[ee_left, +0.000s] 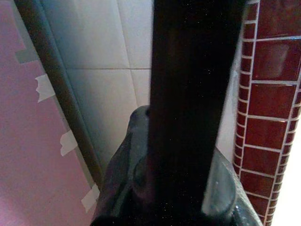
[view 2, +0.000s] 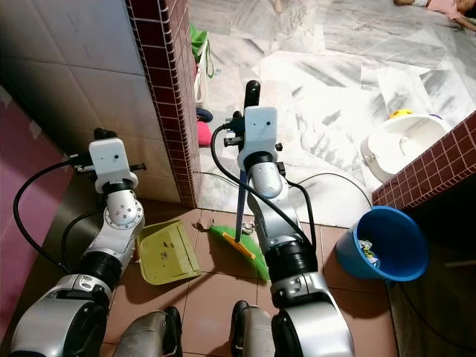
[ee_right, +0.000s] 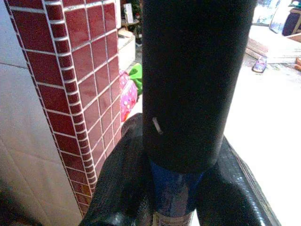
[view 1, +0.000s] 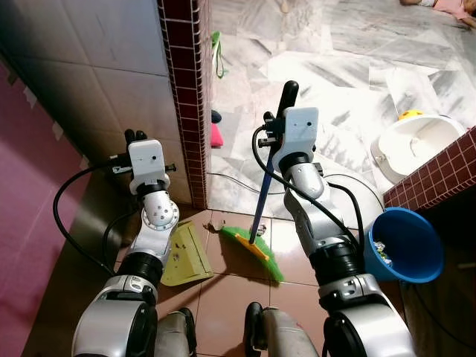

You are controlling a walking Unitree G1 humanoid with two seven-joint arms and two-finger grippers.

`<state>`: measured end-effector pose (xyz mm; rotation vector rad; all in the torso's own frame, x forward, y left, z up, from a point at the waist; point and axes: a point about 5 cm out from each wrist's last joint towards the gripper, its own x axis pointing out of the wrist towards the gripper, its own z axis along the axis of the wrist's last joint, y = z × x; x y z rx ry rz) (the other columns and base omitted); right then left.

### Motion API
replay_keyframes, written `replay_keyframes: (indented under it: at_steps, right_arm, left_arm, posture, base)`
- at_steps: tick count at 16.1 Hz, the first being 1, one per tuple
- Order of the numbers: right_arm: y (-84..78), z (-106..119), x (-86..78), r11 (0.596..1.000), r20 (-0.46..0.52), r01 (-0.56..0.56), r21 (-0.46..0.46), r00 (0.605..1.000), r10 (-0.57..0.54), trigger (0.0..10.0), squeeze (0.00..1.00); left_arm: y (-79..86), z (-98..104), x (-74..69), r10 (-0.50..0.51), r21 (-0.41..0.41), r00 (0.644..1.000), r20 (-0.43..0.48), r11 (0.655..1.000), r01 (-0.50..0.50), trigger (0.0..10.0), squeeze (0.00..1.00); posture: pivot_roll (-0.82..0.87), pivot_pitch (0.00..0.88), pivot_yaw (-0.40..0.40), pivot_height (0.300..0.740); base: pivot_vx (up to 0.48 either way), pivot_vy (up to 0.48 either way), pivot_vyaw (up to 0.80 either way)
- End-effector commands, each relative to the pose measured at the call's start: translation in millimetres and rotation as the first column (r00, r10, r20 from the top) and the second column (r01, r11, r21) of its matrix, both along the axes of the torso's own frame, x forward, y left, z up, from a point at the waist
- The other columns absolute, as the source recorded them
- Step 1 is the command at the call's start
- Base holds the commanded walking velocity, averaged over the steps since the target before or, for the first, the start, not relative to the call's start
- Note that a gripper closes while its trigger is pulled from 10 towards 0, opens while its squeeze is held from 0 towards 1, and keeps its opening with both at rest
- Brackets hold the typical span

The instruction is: Sweep floor

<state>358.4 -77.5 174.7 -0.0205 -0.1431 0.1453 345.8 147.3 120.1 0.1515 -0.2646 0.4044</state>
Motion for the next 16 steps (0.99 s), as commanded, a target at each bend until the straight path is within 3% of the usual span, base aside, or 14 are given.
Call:
replay_keyframes:
  at_steps: [1,3,6,10,13,16]
  right_arm:
    - [-5.5,-4.5,4.5,0.998,-0.043,0.035,-0.060,0.998,-0.038,10.0,0.00]
    - [-14.1,-8.1,10.1,0.989,-0.073,0.086,-0.124,0.993,-0.096,10.0,0.00]
    - [-18.4,5.1,14.7,0.993,0.001,0.103,-0.061,0.995,-0.103,10.0,0.00]
    - [-9.2,30.2,15.4,0.998,0.127,0.034,0.052,0.991,-0.040,10.0,0.00]
    - [-4.3,40.9,15.4,0.999,0.189,0.027,0.033,0.981,-0.033,10.0,0.00]
    - [-0.2,42.1,14.6,0.998,0.192,-0.009,0.060,0.981,-0.003,10.0,0.00]
  left_arm:
    - [-5.5,-19.7,-5.9,-0.005,-0.004,0.996,-0.086,1.000,0.004,10.0,0.00]
    - [-6.5,-19.1,-5.1,-0.001,0.005,0.996,-0.084,1.000,0.002,10.0,0.00]
    - [-9.2,-18.2,-3.8,-0.007,0.013,0.997,-0.077,1.000,0.008,10.0,0.00]
    - [-16.0,-16.5,-3.2,-0.042,0.019,0.997,-0.067,0.999,0.043,10.0,0.00]
    - [-17.0,-16.3,-2.5,-0.051,0.026,0.997,-0.066,0.998,0.052,10.0,0.00]
    - [-16.8,-17.4,-2.8,-0.053,0.028,0.996,-0.071,0.998,0.055,10.0,0.00]
  posture:
    - [-0.10,0.267,-0.082,0.740]
    - [-0.10,0.263,-0.083,0.740]
    - [-0.10,0.256,-0.081,0.740]
    - [-0.10,0.251,-0.077,0.740]
    - [-0.09,0.246,-0.076,0.740]
    - [-0.09,0.243,-0.075,0.740]
  base:
    - [0.000,0.000,0.00]
    - [0.000,0.000,0.00]
    - [0.000,0.000,0.00]
    - [0.000,0.000,0.00]
    - [0.000,0.000,0.00]
    - [0.000,0.000,0.00]
